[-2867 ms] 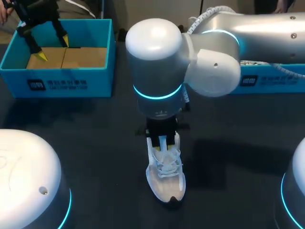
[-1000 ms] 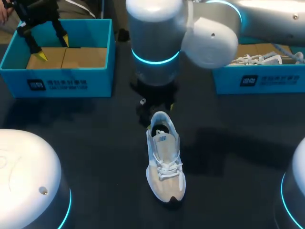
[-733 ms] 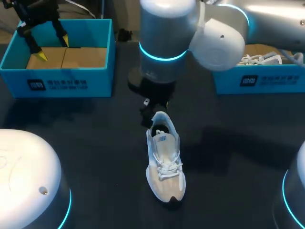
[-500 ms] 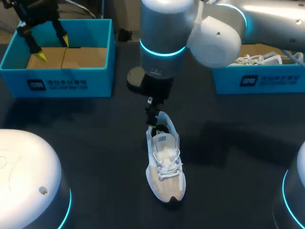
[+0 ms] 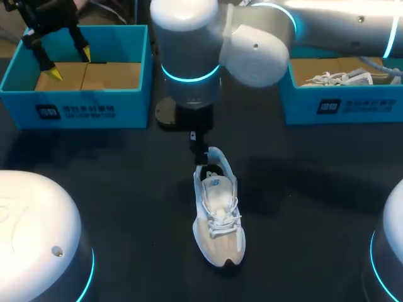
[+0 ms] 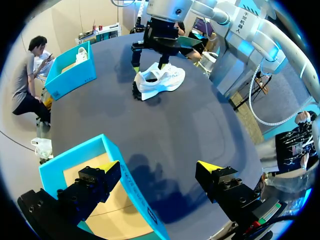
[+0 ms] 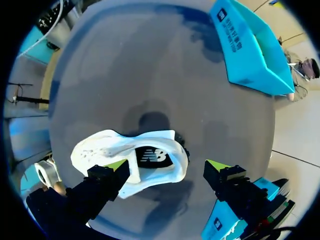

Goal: Take the shoe out of the shoebox, open the shoe tongue, remove and reinsert the insole, then place the shoe into the shoebox

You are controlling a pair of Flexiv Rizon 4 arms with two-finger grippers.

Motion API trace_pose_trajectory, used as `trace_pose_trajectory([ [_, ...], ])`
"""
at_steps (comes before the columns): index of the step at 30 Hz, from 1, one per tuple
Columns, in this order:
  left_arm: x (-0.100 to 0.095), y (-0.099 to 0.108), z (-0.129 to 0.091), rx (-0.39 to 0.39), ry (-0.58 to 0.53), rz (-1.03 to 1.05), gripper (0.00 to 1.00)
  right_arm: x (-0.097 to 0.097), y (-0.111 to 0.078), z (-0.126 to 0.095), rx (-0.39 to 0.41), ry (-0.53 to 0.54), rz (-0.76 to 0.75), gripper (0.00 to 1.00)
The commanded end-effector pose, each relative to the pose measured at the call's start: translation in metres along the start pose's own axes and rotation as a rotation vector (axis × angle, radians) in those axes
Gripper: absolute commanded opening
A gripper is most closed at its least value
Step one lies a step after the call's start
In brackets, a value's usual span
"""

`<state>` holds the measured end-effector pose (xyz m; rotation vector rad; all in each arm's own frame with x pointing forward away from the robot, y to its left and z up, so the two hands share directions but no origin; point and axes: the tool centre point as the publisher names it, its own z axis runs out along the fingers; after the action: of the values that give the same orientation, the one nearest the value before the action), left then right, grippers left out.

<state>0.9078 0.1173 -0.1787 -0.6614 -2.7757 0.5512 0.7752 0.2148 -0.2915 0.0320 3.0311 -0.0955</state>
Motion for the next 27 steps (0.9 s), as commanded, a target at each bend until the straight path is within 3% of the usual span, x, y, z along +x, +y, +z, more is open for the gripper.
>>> trace_pose_trajectory([
  [1,0.0,0.0,0.0,-0.003,0.001,0.0,1.0,-0.006,0.001,0.008,0.003,0.004,-0.01,1.0],
  [16,0.0,0.0,0.0,-0.003,0.001,0.0,1.0,-0.019,-0.01,0.061,-0.026,0.005,-0.064,1.0],
  [27,0.0,0.0,0.0,-0.003,0.001,0.0,1.0,-0.027,-0.011,0.082,-0.048,0.023,-0.067,1.0],
])
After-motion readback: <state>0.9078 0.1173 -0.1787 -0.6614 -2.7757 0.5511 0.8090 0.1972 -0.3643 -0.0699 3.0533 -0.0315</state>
